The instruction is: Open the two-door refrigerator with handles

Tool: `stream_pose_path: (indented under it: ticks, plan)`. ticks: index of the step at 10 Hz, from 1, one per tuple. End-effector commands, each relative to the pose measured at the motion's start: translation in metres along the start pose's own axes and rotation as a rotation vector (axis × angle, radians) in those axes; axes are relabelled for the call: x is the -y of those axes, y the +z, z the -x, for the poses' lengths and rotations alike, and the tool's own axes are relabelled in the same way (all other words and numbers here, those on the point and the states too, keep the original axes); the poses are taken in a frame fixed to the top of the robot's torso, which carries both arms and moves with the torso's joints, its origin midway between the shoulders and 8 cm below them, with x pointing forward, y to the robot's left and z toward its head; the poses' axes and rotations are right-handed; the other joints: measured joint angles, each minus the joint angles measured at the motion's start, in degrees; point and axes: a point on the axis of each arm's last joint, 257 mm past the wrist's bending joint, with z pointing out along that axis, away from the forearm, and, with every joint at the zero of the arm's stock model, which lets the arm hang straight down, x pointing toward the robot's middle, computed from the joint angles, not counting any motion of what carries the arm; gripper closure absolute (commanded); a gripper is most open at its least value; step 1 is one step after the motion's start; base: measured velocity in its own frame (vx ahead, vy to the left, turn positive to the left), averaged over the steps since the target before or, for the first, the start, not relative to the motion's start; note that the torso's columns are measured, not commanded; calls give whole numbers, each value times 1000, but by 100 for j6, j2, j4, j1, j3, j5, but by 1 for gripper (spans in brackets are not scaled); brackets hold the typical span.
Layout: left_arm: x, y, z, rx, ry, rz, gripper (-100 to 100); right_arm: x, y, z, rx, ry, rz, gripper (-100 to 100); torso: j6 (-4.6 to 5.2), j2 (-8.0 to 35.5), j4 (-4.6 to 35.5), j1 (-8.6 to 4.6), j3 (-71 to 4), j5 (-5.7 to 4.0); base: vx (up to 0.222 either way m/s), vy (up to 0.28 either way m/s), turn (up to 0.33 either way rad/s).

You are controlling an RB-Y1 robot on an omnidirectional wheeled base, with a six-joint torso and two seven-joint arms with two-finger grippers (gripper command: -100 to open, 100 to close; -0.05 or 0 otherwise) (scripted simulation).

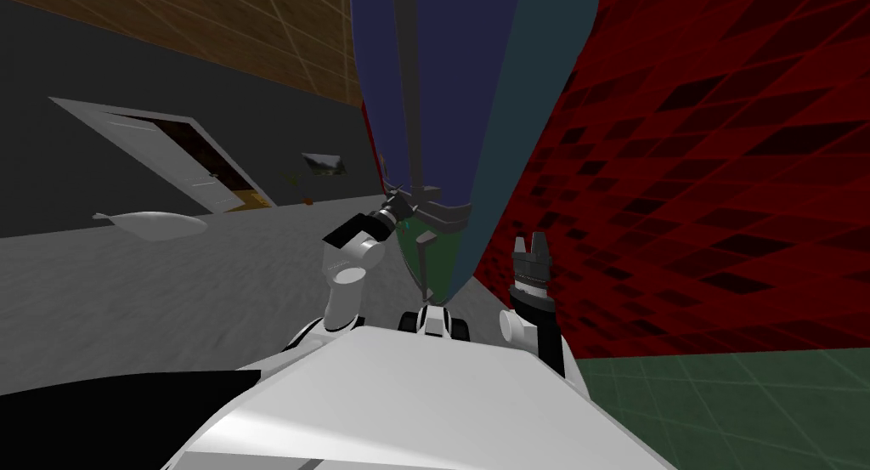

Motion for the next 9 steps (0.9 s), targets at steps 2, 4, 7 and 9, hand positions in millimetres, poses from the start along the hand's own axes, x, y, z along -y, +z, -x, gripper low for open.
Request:
stream_pose_path:
  ticks: [2,4,7,9]
  plan:
    - [-9,6,-7,5,-44,65,-100,0,0,0,0,0,0,0,1,-1,0,0,0,0,-12,-14,48]
    - [-14,8,-9,12,-63,101,-100,0,0,0,0,0,0,0,-1,1,0,1,1,0,-15,-9,67]
    - [-23,8,-9,28,-82,148,-100,0,0,0,0,0,0,0,-1,0,0,0,0,0,-14,-7,45]
    - [-27,8,-12,32,-101,177,-100,0,0,0,0,0,0,0,-1,0,0,0,0,0,-16,-5,48]
